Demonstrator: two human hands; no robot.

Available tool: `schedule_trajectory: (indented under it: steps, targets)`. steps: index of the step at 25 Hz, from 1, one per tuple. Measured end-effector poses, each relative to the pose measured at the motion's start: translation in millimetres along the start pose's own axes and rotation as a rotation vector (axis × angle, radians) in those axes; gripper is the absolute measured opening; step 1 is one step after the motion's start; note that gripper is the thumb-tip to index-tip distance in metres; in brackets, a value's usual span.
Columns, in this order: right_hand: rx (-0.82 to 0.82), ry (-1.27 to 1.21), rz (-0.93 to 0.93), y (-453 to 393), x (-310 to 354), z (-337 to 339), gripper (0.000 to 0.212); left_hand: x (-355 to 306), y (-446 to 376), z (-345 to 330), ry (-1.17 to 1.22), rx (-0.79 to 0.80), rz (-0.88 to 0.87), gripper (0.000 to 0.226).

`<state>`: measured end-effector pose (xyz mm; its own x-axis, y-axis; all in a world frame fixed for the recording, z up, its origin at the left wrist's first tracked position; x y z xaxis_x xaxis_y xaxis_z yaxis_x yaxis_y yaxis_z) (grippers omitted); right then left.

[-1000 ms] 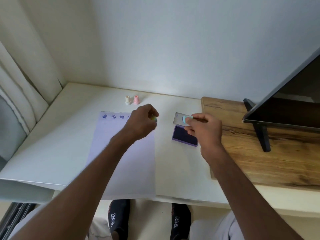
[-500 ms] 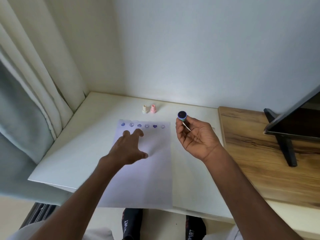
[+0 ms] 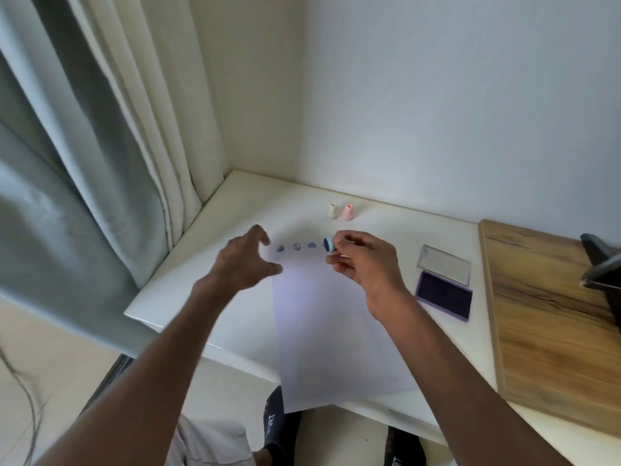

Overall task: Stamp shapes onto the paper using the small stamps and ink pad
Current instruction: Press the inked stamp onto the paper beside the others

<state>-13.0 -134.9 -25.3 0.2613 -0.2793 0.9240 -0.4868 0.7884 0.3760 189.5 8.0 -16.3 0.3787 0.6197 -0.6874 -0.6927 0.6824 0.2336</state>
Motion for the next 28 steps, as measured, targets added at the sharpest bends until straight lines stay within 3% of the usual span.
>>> schedule_trajectory:
  steps: [4,13,22,28]
  targets:
    - [-0.157,0.525,0.326,1.1,16.9,-38.8,0.022,47.4,-0.2,8.6,0.153,0.009,0.188,0.084]
    - [-0.21,0.765,0.573,-1.9,7.7,-82.6,0.024,48.3,-12.4,-0.1,0.051,-0.011,0.16,0.1]
    - [-0.176,0.907,0.677,3.9,9.6,-94.9,0.026,49.7,-15.0,-3.2,0.049,-0.036,0.164,0.1]
    - [-0.194,1.176,0.655,1.9,15.4,-109.4,0.022,50.8,-16.0,-4.6,0.057,-0.029,0.176,0.101]
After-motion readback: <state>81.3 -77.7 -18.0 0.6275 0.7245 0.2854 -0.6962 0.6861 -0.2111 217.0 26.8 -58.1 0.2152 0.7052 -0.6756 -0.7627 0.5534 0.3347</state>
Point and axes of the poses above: each hand's wrist, its own y-axis away from the middle knuckle, its own z-axis out of the back of the hand, x = y × z, the point moved 9 cm from there along -y, towards the middle knuckle, and after that the axes turned 14 degrees about y, right-handed, at the moved point
